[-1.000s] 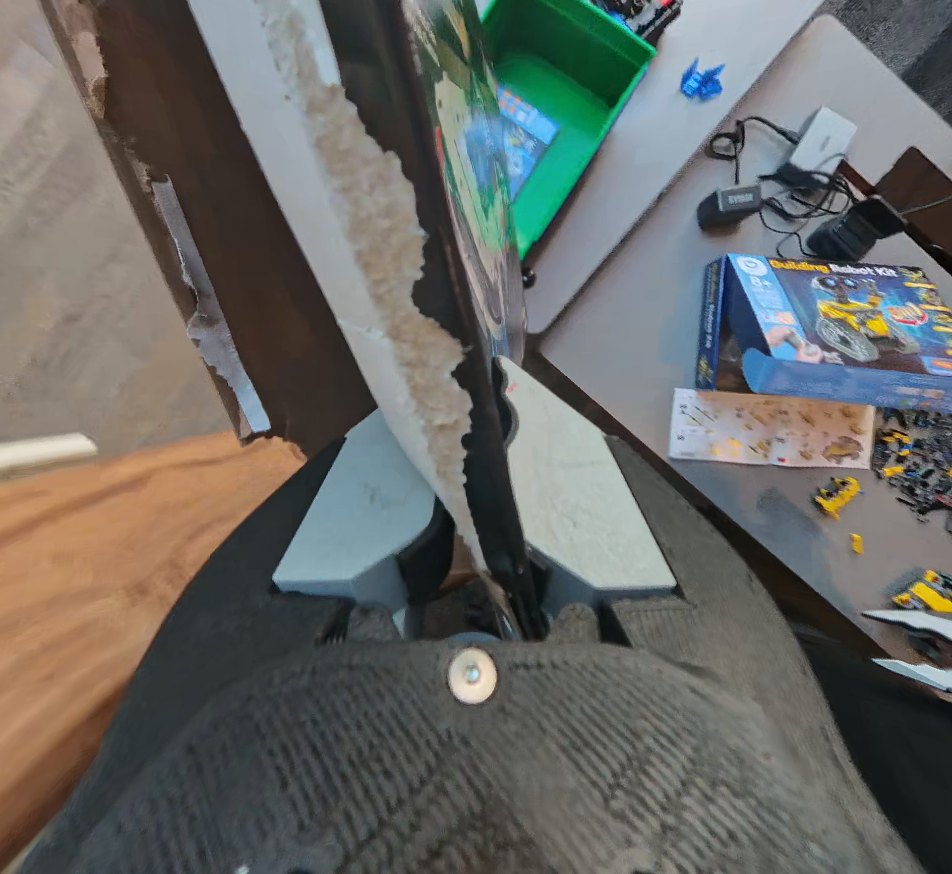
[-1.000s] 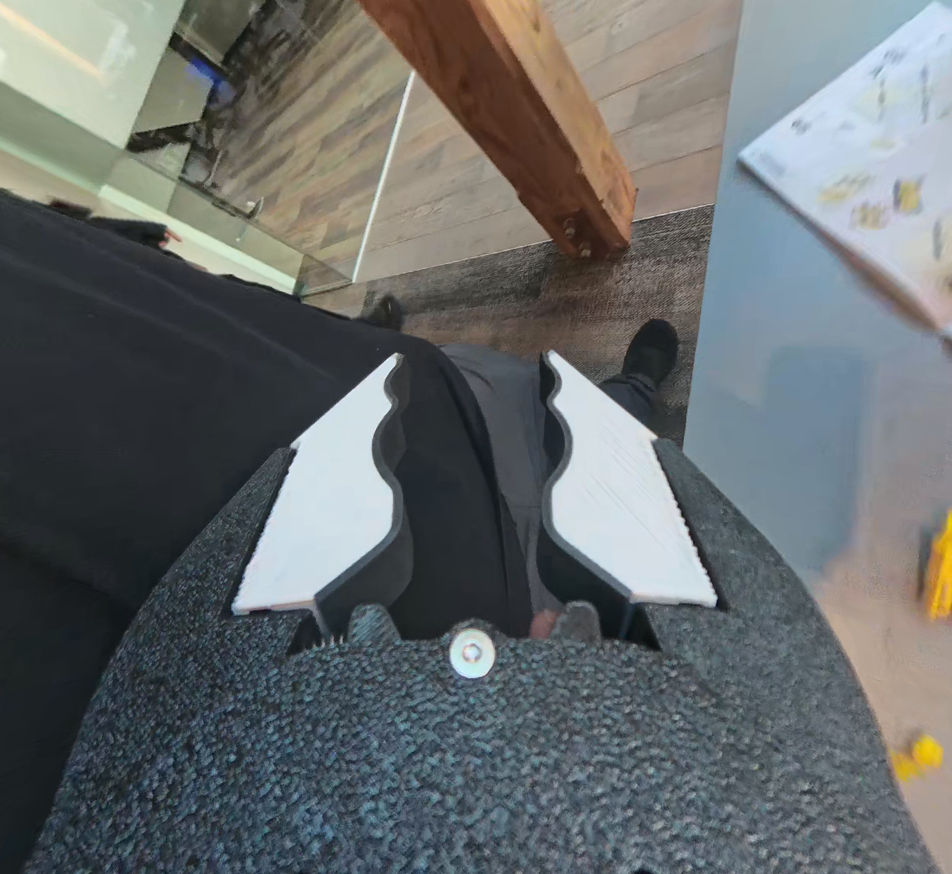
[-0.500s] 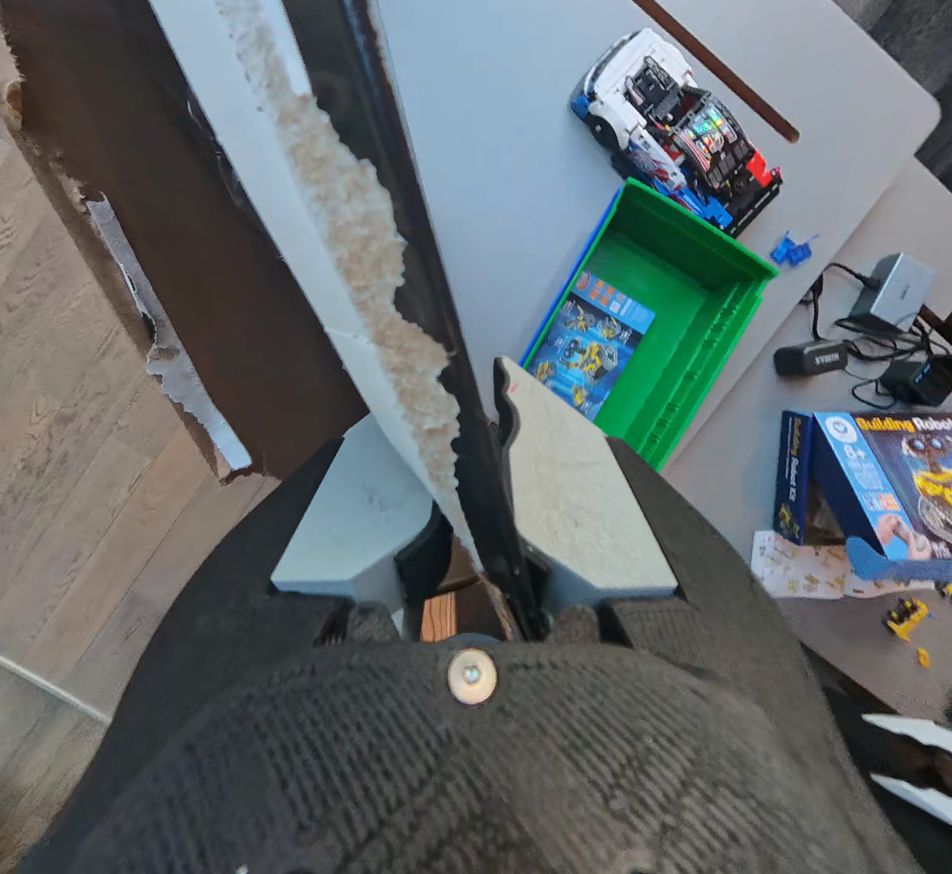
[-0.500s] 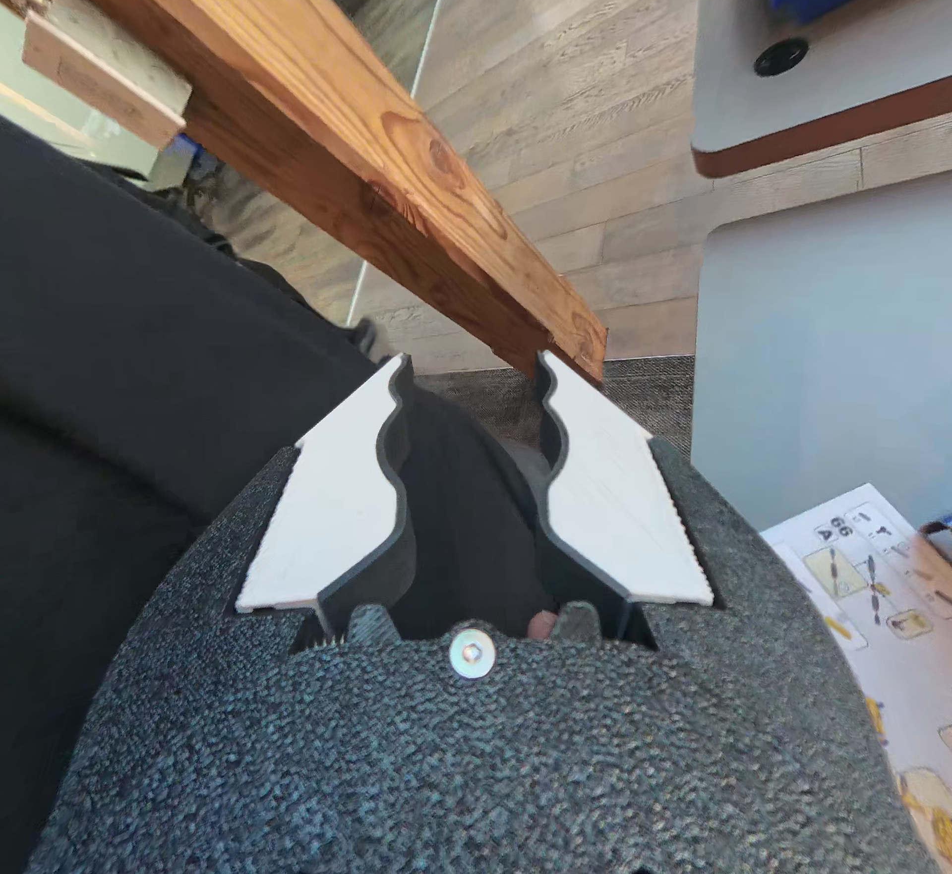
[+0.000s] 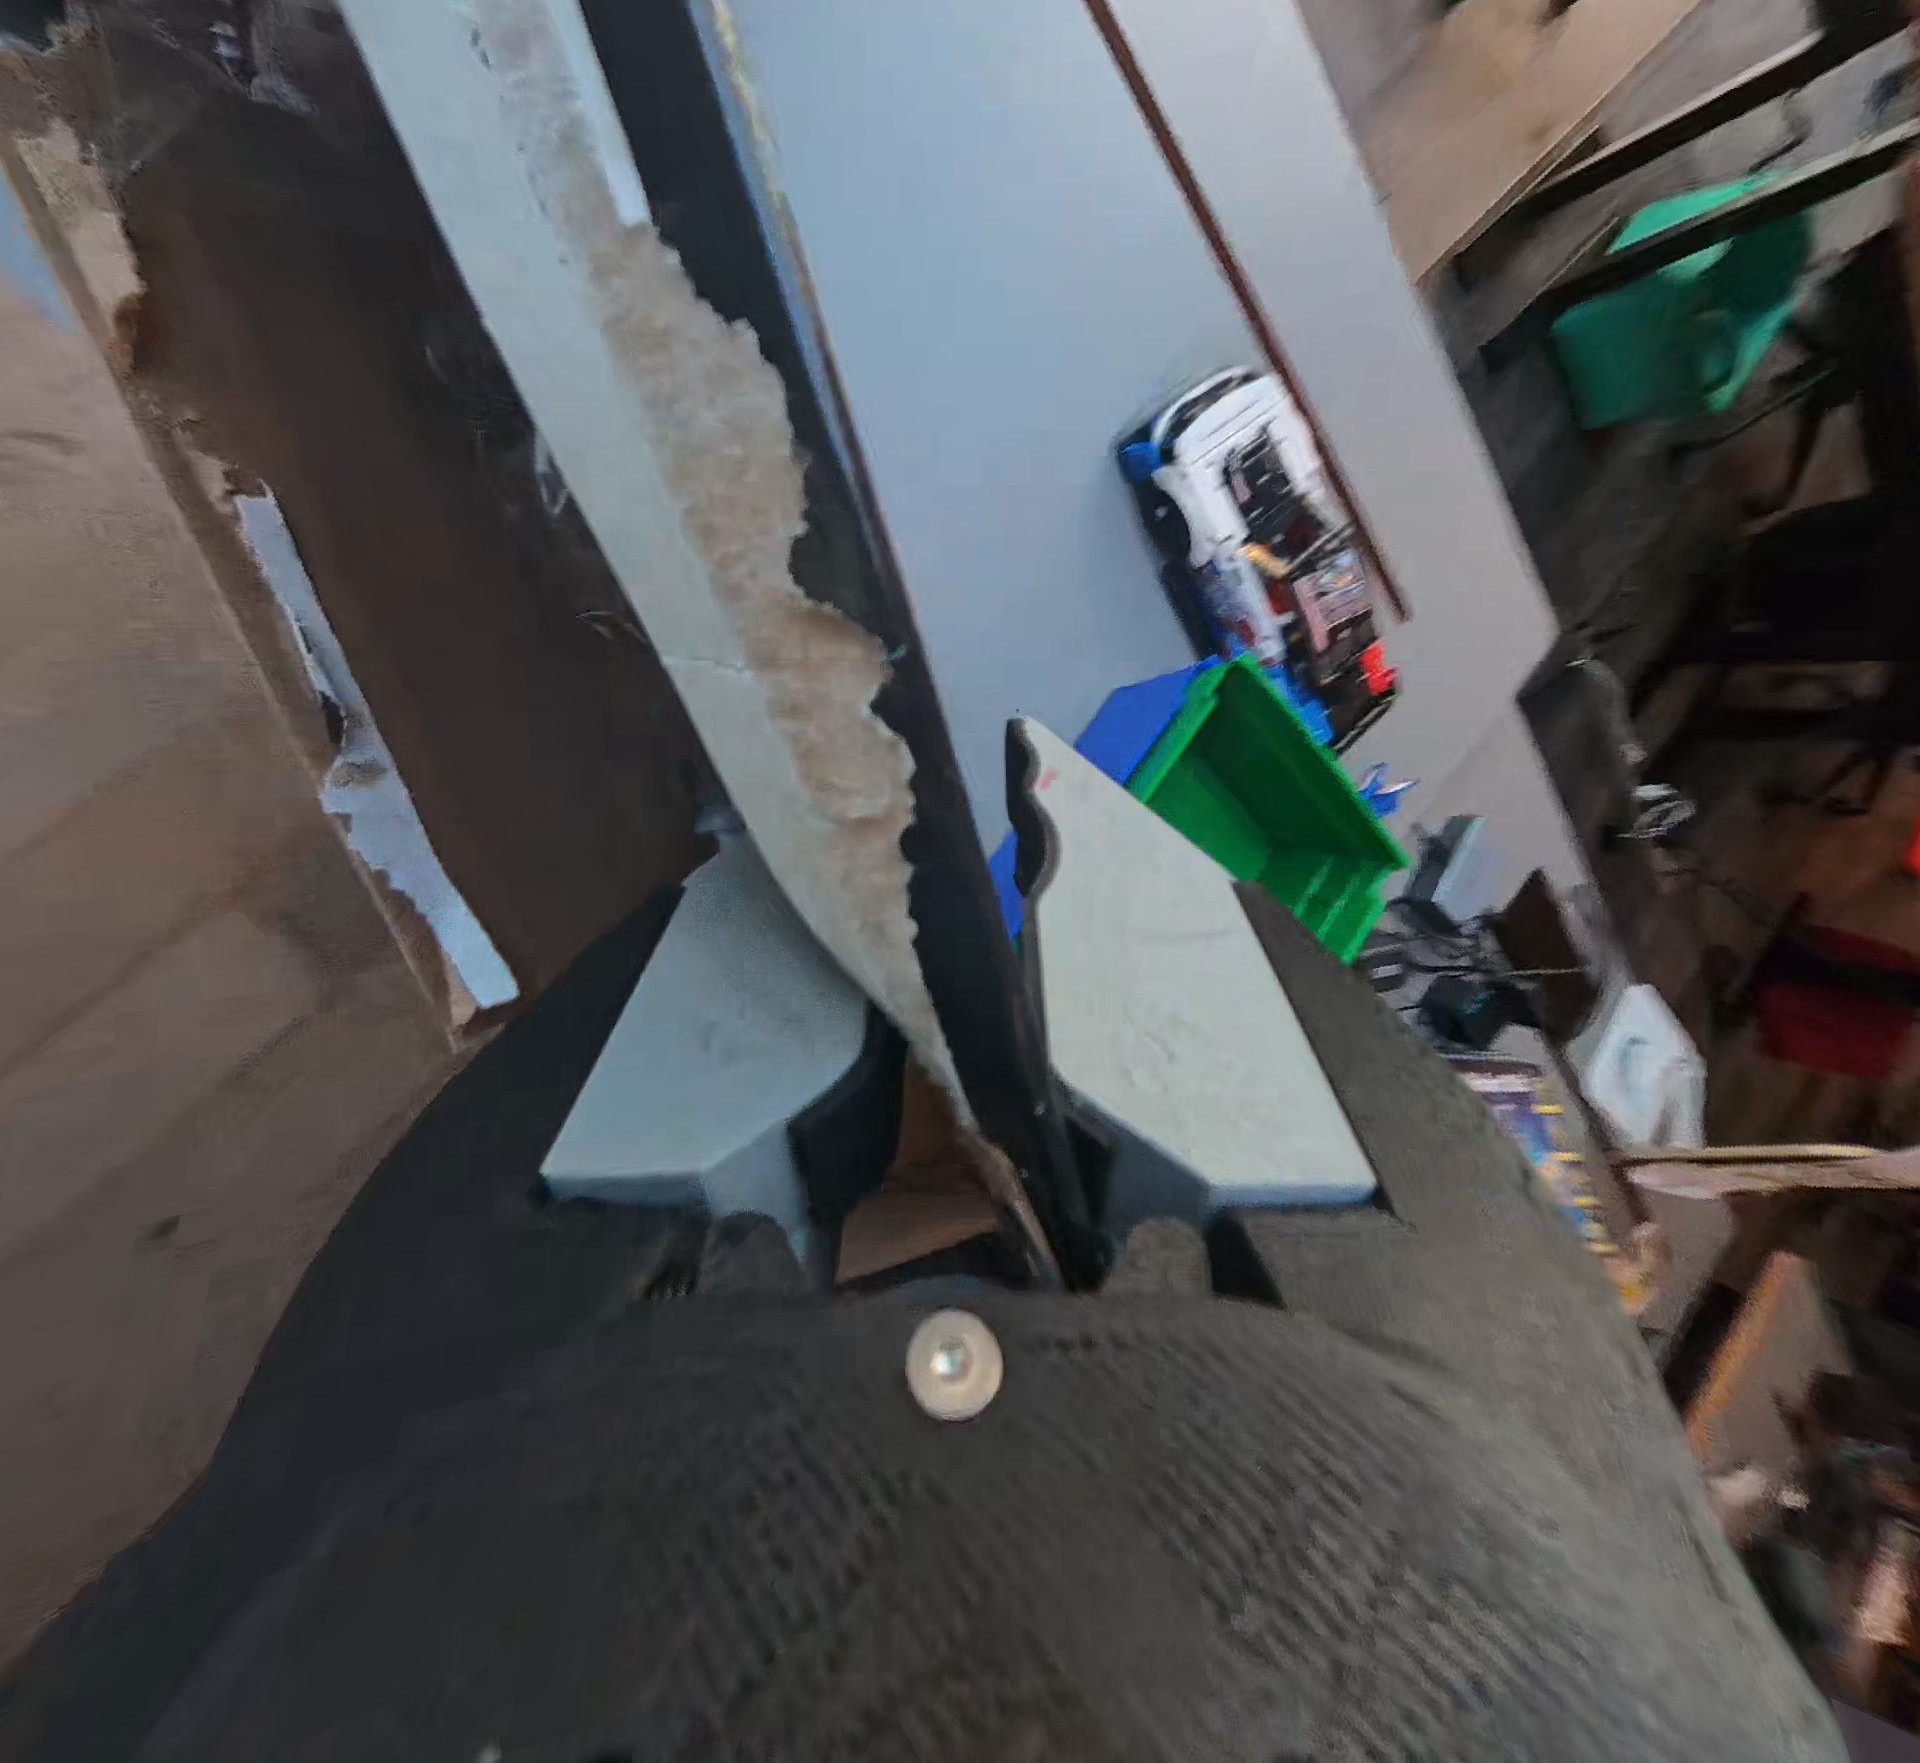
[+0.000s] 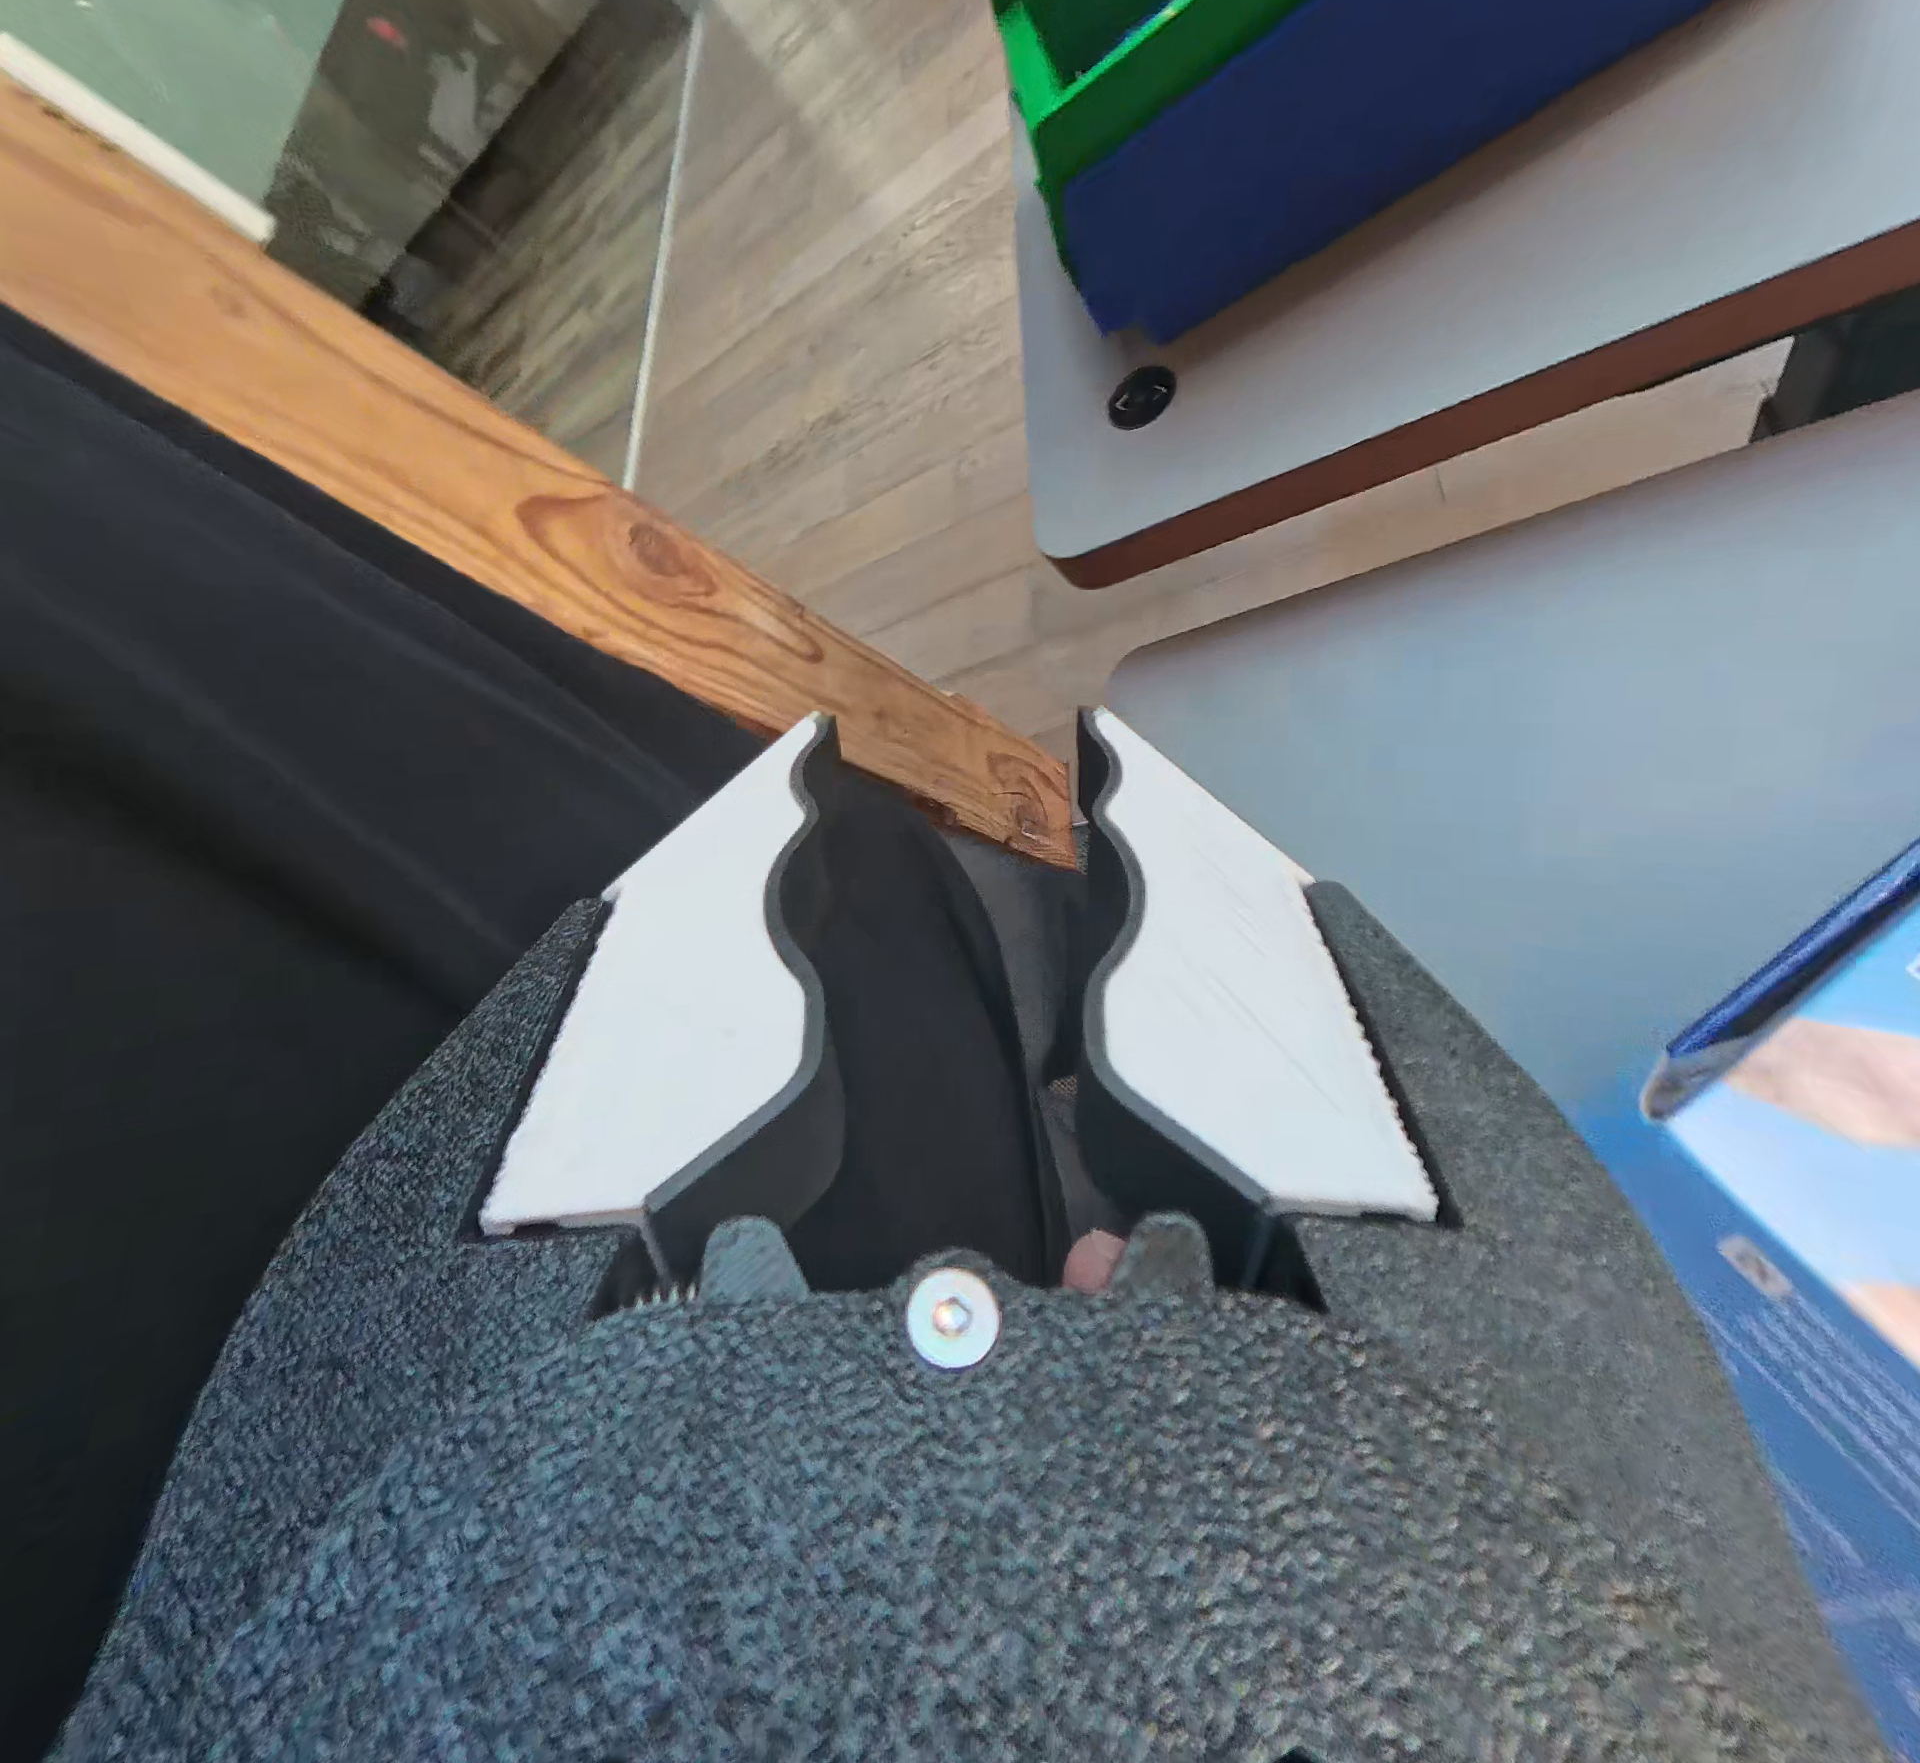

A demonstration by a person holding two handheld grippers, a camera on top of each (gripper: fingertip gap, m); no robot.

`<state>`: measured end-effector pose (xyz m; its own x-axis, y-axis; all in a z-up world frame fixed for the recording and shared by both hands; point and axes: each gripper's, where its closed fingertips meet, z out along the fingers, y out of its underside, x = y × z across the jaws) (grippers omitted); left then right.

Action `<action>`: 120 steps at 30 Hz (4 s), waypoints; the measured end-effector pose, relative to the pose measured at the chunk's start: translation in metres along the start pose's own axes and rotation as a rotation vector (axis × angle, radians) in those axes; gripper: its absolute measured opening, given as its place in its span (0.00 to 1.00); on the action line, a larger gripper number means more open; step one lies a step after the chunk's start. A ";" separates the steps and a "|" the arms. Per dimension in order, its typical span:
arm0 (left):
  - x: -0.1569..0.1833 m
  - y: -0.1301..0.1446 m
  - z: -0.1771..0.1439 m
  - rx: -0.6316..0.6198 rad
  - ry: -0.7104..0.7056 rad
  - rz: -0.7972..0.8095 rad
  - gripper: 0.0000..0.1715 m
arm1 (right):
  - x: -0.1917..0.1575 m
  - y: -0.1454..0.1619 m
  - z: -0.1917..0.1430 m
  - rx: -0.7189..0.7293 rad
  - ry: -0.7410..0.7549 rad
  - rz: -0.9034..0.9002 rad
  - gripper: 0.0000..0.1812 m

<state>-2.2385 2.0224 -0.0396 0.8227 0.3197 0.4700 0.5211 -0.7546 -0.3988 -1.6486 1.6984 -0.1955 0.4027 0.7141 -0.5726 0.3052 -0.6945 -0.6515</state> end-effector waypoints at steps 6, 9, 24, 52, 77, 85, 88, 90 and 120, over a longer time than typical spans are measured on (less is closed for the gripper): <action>-0.060 -0.042 0.028 0.048 0.130 -0.048 0.08 | -0.011 -0.051 0.058 0.059 0.070 0.066 0.25; -0.139 -0.001 0.056 -0.068 -0.029 -0.011 0.08 | -0.022 -0.072 0.082 0.050 0.091 0.043 0.25; -0.207 0.060 0.197 -0.021 -0.095 -0.037 0.35 | -0.037 -0.105 0.135 -0.113 0.146 -0.074 0.26; 0.520 0.745 0.009 0.131 1.158 1.682 0.11 | 0.044 0.071 -0.282 0.510 1.296 0.009 0.52; 0.276 1.005 -0.087 -1.347 1.905 2.276 0.22 | -0.392 0.552 -0.083 0.660 2.211 1.856 0.43; 0.204 1.039 -0.138 -1.492 1.966 2.425 0.28 | -0.524 0.591 0.090 0.765 2.163 2.322 0.42; 0.177 1.070 -0.168 -1.474 1.974 2.453 0.31 | -0.544 0.603 0.148 0.775 2.072 2.395 0.43; 0.149 1.091 -0.191 -1.513 1.955 2.473 0.33 | -0.555 0.614 0.177 0.801 2.044 2.404 0.43; -0.070 1.366 -0.300 -1.142 1.541 2.761 0.24 | -0.893 0.739 -0.053 0.693 2.058 1.350 0.38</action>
<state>-1.6521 0.7969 -0.3807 -0.9715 -0.1303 0.1982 -0.2122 0.8508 -0.4808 -1.7370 0.5422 -0.1392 0.0859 -0.9955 0.0404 -0.6497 -0.0867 -0.7552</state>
